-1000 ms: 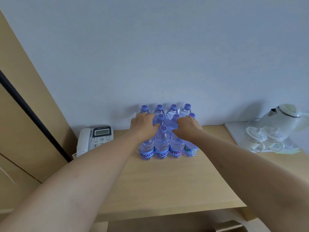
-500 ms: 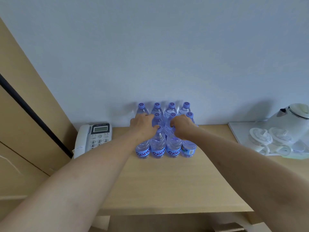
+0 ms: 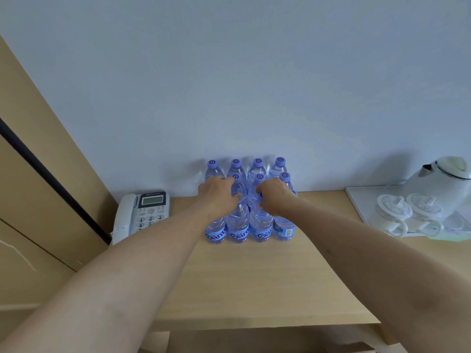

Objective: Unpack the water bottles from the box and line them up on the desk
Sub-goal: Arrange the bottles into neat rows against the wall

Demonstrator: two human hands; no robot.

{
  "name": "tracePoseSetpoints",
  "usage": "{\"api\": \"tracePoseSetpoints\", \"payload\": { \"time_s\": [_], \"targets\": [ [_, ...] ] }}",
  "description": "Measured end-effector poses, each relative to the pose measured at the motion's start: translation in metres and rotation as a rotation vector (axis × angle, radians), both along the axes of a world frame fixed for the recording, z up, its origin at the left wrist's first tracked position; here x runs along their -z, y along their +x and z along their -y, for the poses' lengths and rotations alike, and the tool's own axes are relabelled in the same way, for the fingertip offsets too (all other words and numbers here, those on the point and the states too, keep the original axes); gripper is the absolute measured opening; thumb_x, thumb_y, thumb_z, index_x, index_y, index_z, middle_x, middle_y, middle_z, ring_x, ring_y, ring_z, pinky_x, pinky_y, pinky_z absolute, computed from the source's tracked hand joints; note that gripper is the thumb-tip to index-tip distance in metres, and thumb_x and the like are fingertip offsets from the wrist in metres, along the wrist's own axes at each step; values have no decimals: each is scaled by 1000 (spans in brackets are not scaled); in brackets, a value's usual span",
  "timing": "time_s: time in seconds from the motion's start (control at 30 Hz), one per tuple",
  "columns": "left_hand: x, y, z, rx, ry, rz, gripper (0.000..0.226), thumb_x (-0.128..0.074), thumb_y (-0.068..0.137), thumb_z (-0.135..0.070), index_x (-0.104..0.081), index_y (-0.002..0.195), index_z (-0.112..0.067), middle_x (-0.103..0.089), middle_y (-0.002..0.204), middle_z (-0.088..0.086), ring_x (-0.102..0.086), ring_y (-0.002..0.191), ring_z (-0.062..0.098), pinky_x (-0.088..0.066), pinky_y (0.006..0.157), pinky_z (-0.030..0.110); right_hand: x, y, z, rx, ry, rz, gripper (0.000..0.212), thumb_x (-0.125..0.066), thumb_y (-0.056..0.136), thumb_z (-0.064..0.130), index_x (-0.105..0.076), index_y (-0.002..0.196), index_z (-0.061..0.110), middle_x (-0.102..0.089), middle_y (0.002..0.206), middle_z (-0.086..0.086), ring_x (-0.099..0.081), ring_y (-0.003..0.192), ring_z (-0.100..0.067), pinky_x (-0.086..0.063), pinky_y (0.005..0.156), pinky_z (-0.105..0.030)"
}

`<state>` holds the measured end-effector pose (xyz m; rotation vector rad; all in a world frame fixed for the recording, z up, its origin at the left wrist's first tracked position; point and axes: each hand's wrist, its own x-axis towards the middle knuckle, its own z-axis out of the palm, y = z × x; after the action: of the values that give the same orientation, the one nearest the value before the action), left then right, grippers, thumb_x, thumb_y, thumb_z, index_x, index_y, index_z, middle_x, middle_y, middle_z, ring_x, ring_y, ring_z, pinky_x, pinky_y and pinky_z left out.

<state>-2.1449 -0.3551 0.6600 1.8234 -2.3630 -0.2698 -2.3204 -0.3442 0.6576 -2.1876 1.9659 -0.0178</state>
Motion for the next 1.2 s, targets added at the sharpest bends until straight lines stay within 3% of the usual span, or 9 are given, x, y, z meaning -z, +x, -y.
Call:
{"api": "tracePoseSetpoints", "payload": {
  "time_s": [0.1, 0.2, 0.43, 0.7, 0.77, 0.9, 0.97, 1.03, 1.2],
  "targets": [
    [-3, -3, 0, 10, -6, 1, 40, -54, 91, -45, -58, 122, -20, -59, 118, 4, -53, 113, 31, -48, 90, 44, -6, -3, -2, -35, -17, 34, 14, -67, 81, 20, -58, 77, 11, -58, 84, -8, -57, 87, -27, -45, 60, -32],
    [-5, -7, 1, 14, -27, -17, 36, -54, 91, -44, -60, 116, -19, -60, 116, 4, -54, 110, 30, -48, 86, 41, -12, -15, 1, 22, -99, 124, 31, -68, 81, 26, -67, 109, 12, -64, 101, -9, -59, 100, -29, -51, 76, -35],
    [-1, -22, -1, 31, -39, -55, 31, -54, 91, -42, -59, 103, -14, -61, 106, 5, -53, 108, 29, -48, 87, 45, -8, -42, -1, 221, -76, 10, 18, -61, 85, 27, -49, 78, 15, -49, 85, -4, -50, 77, -26, -39, 63, -30],
    [5, -34, 1, 24, -46, -43, 45, -53, 93, -45, -57, 127, -16, -59, 124, 5, -49, 120, 28, -45, 96, 45, 1, -53, -1, 143, -17, 12, 26, -65, 81, 14, -46, 63, 14, -53, 78, -11, -52, 70, -29, -40, 59, -29],
    [7, -36, 2, 22, -51, -36, 44, -52, 94, -45, -57, 126, -16, -59, 122, 5, -50, 118, 29, -46, 94, 45, -1, -57, 0, 94, -22, 18, 8, -59, 79, 6, -65, 83, 9, -60, 90, -12, -60, 82, -34, -49, 66, -31],
    [9, -40, 5, 25, -56, -19, 42, -51, 94, -46, -58, 123, -15, -60, 116, 5, -51, 115, 29, -46, 92, 44, -1, -64, 4, 40, -16, 90, 41, -57, 79, 5, -68, 116, 20, -63, 109, -10, -60, 97, -29, -51, 79, -31],
    [9, -43, 6, 30, -61, -21, 42, -51, 94, -46, -59, 122, -15, -61, 114, 5, -52, 114, 30, -46, 92, 44, -4, -66, 5, 64, 23, 84, 30, -69, 77, 16, -68, 107, 18, -63, 103, -9, -60, 95, -27, -50, 74, -30],
    [8, -46, 6, 32, -62, -37, 42, -52, 93, -46, -59, 121, -15, -62, 114, 5, -52, 114, 30, -47, 92, 45, -7, -64, 4, 106, 57, 21, 24, -76, 72, 29, -57, 77, 14, -58, 87, -8, -57, 80, -26, -45, 62, -29],
    [8, -53, 5, 51, -56, -70, 39, -53, 92, -46, -61, 119, -19, -63, 108, 4, -52, 112, 28, -48, 89, 44, -4, -61, 6, 106, 70, 34, 37, -72, 72, 16, -37, 57, 14, -39, 67, -5, -43, 66, -25, -28, 44, -25]
  ]
}}
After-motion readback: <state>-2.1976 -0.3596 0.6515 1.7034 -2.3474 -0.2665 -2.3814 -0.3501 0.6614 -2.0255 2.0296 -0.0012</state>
